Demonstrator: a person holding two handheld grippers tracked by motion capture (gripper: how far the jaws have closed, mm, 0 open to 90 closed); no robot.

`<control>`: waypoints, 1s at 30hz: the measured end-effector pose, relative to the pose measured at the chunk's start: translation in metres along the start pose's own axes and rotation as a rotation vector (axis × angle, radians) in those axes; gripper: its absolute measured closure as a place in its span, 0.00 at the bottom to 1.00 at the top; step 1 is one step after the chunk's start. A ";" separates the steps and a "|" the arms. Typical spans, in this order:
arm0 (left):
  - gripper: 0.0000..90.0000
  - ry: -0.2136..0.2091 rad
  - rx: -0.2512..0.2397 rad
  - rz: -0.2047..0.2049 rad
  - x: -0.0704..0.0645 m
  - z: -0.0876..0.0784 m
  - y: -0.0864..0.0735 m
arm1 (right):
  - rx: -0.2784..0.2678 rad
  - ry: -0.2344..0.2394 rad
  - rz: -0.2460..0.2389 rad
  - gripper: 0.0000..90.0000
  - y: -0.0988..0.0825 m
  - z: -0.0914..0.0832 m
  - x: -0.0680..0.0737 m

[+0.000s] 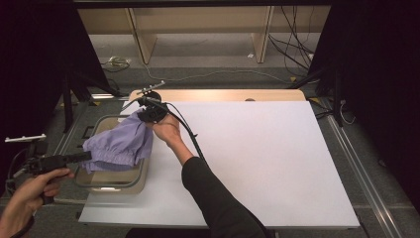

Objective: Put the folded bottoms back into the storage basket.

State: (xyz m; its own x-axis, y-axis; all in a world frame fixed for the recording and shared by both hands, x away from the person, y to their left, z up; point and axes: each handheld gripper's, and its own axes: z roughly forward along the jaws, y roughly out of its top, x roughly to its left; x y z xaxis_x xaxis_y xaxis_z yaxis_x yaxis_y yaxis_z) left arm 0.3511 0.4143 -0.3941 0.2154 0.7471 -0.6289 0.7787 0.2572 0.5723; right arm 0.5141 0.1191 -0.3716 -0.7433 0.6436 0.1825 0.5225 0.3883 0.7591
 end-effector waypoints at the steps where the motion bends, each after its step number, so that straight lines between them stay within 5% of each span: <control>1: 0.85 0.001 0.001 0.000 0.000 0.000 0.000 | 0.001 0.001 0.000 0.95 0.000 0.000 0.000; 30: 0.84 0.026 0.010 -0.015 0.010 -0.002 0.000 | 0.016 0.010 0.000 0.95 -0.004 0.012 0.006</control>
State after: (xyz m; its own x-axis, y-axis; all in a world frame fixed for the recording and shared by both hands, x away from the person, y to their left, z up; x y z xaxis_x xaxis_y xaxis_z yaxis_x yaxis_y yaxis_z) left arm 0.3518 0.4227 -0.3996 0.1882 0.7586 -0.6238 0.7877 0.2628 0.5572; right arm 0.5128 0.1292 -0.3809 -0.7476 0.6368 0.1886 0.5288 0.3990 0.7491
